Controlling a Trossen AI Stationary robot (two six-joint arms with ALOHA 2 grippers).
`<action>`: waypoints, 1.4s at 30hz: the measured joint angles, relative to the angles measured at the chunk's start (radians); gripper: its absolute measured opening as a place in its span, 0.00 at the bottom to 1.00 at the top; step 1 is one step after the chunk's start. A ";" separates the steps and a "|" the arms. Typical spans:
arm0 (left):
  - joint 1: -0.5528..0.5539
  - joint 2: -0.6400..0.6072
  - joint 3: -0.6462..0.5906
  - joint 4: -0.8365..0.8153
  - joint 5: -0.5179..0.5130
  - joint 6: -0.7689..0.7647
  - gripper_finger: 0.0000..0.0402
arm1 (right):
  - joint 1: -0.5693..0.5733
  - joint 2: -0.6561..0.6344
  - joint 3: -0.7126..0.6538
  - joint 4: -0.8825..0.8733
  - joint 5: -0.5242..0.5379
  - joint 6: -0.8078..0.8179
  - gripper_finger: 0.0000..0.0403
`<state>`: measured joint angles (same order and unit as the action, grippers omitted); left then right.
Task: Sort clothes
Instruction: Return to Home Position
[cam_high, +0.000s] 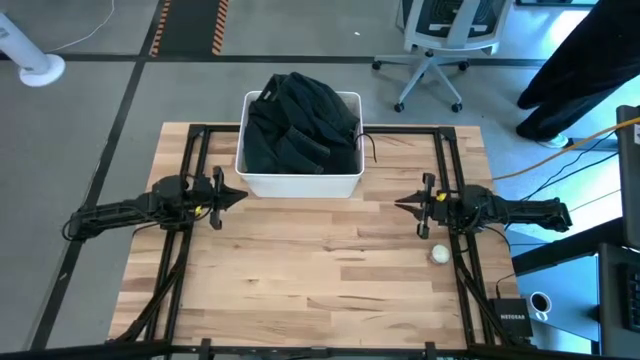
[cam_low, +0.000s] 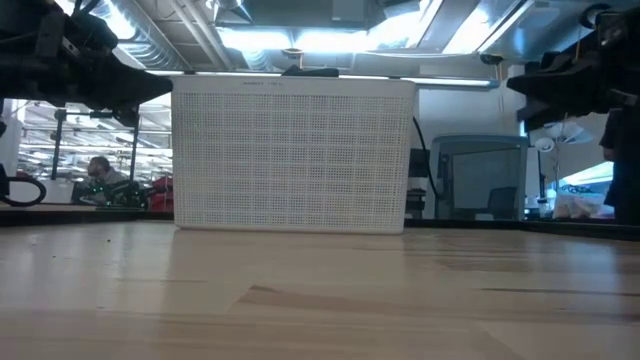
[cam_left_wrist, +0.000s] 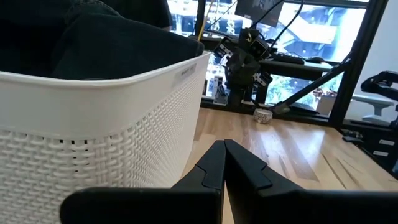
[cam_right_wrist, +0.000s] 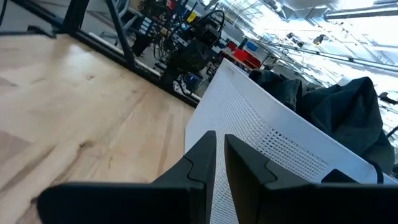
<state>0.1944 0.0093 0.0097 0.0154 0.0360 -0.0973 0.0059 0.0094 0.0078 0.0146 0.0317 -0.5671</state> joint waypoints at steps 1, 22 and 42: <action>0.000 0.000 0.000 0.000 0.000 0.000 0.00 | 0.000 0.000 0.000 -0.001 0.000 -0.009 0.13; 0.000 0.000 0.000 0.000 0.000 0.000 0.00 | 0.000 0.008 0.000 -0.001 0.001 -0.013 0.13; 0.000 0.000 0.000 -0.001 0.000 0.000 0.00 | 0.000 0.008 0.000 -0.001 0.001 -0.014 0.13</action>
<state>0.1944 0.0093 0.0094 0.0147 0.0364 -0.0975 0.0059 0.0170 0.0078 0.0132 0.0326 -0.5812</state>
